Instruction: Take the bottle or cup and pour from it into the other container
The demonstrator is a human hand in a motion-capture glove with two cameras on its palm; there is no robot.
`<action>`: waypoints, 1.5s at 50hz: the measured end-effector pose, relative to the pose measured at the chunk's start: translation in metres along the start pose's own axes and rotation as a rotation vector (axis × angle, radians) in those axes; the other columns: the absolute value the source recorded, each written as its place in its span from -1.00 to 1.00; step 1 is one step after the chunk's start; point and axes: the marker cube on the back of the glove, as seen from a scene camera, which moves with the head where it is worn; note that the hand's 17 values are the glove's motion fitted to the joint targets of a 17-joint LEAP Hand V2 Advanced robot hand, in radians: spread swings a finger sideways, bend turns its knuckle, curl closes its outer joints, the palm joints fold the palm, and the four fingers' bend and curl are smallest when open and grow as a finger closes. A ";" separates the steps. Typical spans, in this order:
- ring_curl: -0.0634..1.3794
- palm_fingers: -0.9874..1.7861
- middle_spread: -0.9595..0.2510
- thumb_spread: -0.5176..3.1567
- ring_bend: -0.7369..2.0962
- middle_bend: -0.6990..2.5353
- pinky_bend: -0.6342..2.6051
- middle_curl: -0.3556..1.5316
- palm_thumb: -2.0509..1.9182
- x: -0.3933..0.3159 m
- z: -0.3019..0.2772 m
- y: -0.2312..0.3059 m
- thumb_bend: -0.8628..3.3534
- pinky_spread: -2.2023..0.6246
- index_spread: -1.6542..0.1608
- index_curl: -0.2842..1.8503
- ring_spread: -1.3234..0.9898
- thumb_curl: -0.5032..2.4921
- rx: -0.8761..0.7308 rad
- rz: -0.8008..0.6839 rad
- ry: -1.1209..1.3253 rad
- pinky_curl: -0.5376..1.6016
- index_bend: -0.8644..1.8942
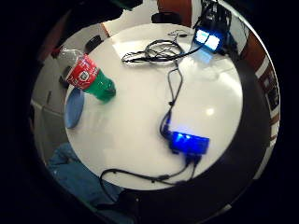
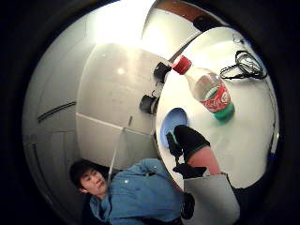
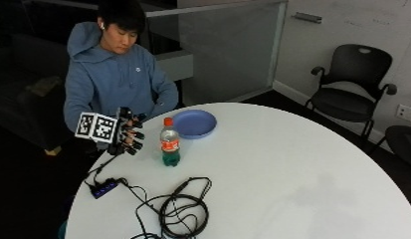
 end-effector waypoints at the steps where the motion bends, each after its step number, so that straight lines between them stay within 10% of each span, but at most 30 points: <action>1: -0.52 -0.20 0.60 -0.20 -0.13 -0.45 -0.17 -0.33 0.37 0.002 0.004 -0.002 -0.60 0.75 0.42 -0.56 0.29 -0.42 0.001 0.003 -0.020 -0.23 -0.30; 36: -0.49 -0.25 0.76 -0.25 -0.05 -0.46 -0.09 -0.31 0.39 0.011 0.115 -0.053 -0.60 0.76 0.41 -0.57 0.33 -0.41 0.015 0.008 -0.524 -0.21 -0.29; 60: -0.48 0.34 0.66 -0.34 -0.06 -0.31 -0.22 -0.21 0.55 0.001 0.143 -0.065 -0.58 0.65 0.63 -0.48 0.14 -0.35 0.222 0.002 -0.507 -0.26 -0.26; 75: -0.42 0.41 0.54 -0.49 -0.12 -0.35 -0.26 -0.17 0.59 -0.043 0.147 -0.065 -0.60 0.54 0.68 -0.44 0.03 -0.27 0.032 -0.057 -0.350 -0.24 -0.28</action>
